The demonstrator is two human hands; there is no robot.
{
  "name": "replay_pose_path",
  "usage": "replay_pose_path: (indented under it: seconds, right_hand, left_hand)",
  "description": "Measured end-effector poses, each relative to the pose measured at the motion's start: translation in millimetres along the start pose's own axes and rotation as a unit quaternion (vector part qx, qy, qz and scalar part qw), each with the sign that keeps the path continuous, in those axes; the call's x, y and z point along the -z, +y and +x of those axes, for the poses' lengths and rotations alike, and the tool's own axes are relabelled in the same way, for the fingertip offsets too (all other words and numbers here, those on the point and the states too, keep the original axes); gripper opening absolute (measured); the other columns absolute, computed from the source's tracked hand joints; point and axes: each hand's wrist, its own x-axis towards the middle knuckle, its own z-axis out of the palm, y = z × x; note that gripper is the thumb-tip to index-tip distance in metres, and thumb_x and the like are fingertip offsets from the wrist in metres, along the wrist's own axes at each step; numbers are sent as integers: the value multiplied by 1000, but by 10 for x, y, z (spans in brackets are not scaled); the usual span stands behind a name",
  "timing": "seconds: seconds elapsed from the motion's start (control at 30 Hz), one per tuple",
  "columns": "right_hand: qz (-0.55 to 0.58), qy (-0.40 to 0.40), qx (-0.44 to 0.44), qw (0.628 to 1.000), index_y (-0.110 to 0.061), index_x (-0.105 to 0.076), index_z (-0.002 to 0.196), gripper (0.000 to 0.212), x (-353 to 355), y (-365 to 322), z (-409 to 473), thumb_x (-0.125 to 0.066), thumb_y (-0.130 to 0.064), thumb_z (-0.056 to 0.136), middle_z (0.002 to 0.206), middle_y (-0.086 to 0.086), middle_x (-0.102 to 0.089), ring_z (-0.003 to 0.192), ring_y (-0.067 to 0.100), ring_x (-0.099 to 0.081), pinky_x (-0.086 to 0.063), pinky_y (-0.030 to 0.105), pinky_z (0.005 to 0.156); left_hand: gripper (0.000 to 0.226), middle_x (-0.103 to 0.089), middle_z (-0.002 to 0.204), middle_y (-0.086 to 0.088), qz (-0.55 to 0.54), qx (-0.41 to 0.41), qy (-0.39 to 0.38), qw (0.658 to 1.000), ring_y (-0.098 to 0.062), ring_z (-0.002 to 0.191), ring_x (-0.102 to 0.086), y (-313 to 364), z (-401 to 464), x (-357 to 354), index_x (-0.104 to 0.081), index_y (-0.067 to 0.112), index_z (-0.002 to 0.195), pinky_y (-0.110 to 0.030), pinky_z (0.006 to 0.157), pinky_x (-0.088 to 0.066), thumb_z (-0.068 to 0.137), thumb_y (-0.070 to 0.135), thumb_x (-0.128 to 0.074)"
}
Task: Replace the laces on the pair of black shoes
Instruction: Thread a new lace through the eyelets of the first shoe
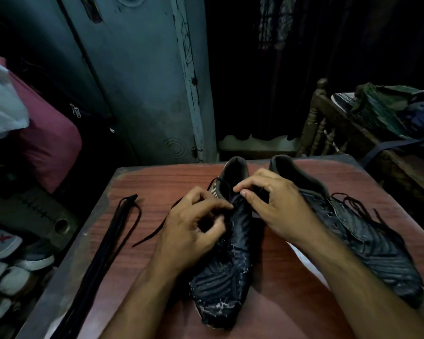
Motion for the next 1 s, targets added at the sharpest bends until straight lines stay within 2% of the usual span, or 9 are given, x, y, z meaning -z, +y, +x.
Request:
replay_pose_path:
  seconds: [0.17,0.37,0.47,0.57,0.67,0.8,0.87,0.93,1.0]
  right_hand:
    - [2,-22,-7,1000,-28,-74,103,13,0,7,-1,-64,-21,99,91,-13,-57,86,7,-59,-43,15,76]
    - [23,-29,-23,999,-27,-71,100,13,-21,29,9,-60,-19,101,94,-11,-52,92,6,-56,-38,10,79]
    - [43,-18,-25,999,-22,-71,98,13,-34,21,14,-60,-15,101,100,-9,-54,101,4,-55,-36,7,87]
    - [76,-6,-20,997,-20,-70,96,13,-25,14,18,-61,-12,100,106,-9,-62,105,3,-60,-43,14,93]
    - [86,-25,-36,995,-25,-69,95,13,3,-9,5,-59,-17,101,87,-7,-69,82,13,-66,-51,32,76]
    - [85,-5,-47,995,-25,-71,93,16,19,-26,4,-62,-13,98,78,-12,-68,69,2,-61,-42,15,64]
    - [82,-11,-49,995,-25,-73,92,20,9,-32,3,-61,-10,97,73,-16,-66,61,2,-57,-38,14,59]
    - [81,-37,-47,995,-25,-76,91,27,4,-42,-2,-58,-5,97,75,-21,-66,66,1,-59,-38,12,61]
    - [69,-62,-43,995,-28,-76,87,33,8,-37,0,-56,-4,96,80,-13,-65,72,6,-60,-40,17,64]
  left_hand:
    - [8,-58,98,17,10,22,2,1000,-11,90,-64,3,21,-16,-75,25,94,-26,71,-55,88,21,-80]
    - [8,-58,104,13,-156,151,-36,976,-8,102,-62,-34,43,52,-76,26,81,-15,76,-52,78,30,-82]
    - [7,-58,105,13,-181,162,-51,969,-6,101,-63,-46,54,60,-78,26,83,-19,81,-54,79,32,-78]
    - [8,-62,104,12,-193,162,-53,966,-9,102,-64,-58,45,83,-79,28,89,-25,83,-56,86,30,-73]
    - [11,-66,103,10,-150,144,-62,976,-14,103,-64,-60,43,86,-77,31,94,-28,86,-53,93,23,-69]
    - [22,-69,102,10,-153,142,-58,976,-14,101,-66,-45,34,67,-76,35,105,-34,90,-54,96,16,-68]
    - [30,-70,100,9,-176,157,-54,970,-10,96,-68,-37,29,63,-73,39,115,-39,85,-56,95,16,-70]
    - [34,-72,98,5,-195,166,-50,965,-14,95,-68,-38,32,65,-70,39,119,-44,85,-56,94,17,-72]
    - [32,-73,98,2,-209,165,-49,963,-17,96,-68,-42,38,67,-71,39,118,-45,85,-56,92,21,-73]
